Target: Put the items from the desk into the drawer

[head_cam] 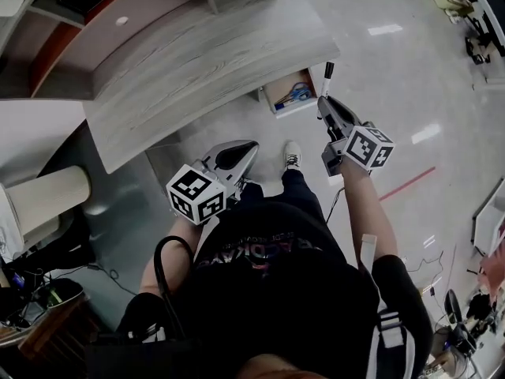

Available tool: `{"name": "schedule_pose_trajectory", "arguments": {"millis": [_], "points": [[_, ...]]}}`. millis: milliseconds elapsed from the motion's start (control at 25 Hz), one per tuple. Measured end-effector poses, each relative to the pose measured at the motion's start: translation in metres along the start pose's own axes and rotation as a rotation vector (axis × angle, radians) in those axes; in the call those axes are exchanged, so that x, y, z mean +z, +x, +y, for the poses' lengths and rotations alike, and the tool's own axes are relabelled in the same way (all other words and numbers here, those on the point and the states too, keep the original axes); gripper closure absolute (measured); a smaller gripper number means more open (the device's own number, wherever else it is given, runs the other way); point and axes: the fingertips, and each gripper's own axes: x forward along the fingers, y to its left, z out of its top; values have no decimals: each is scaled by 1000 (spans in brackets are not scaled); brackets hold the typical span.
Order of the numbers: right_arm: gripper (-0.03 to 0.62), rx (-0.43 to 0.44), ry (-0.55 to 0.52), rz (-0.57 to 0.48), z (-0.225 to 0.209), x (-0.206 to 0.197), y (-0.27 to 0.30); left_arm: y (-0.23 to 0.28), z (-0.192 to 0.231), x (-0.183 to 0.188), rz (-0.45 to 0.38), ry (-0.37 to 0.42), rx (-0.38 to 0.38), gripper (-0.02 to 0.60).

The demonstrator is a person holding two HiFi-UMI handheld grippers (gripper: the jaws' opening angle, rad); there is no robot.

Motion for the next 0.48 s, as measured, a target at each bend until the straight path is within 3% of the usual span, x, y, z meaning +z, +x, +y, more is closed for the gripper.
{"name": "schedule_pose_trajectory", "arguments": {"millis": [480], "points": [[517, -57, 172, 108, -42, -63, 23, 25, -6, -34, 87, -71, -24, 571]]}}
